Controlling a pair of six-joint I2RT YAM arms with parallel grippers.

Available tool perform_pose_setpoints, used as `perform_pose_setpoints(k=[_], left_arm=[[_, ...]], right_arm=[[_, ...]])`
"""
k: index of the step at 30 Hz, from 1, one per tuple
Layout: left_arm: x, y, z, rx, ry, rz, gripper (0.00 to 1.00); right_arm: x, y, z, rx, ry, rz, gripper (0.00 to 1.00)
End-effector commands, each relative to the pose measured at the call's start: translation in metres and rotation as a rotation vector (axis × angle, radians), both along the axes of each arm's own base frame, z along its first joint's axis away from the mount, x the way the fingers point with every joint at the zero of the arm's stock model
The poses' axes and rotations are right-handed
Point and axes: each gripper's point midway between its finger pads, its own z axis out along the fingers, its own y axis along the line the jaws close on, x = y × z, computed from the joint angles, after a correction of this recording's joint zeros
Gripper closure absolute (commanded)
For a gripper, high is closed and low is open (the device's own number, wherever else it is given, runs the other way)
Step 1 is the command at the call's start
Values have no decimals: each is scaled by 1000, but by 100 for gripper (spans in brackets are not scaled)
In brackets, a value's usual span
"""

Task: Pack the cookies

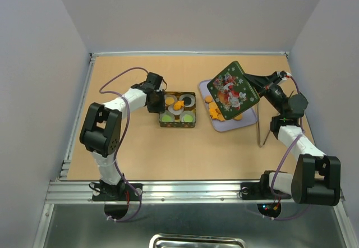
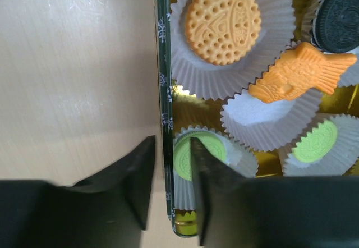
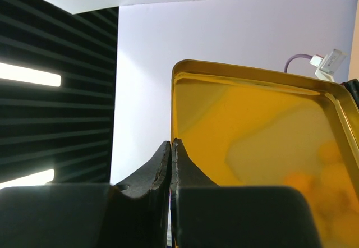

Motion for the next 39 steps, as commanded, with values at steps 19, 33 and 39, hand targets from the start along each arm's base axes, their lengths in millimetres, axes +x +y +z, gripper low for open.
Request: perform_pose_setpoints(k=[19, 33, 39], left_arm=[[-50, -67, 237, -841, -641, -263, 21], [-104, -80, 319, -1296, -849, -499, 20], [-101, -77, 315, -1243, -872, -482, 20]], right_arm=[[17, 31, 81, 352, 125, 122, 100], [17, 120, 148, 451, 42, 265, 100], [15, 142, 146, 455, 60, 292, 99]])
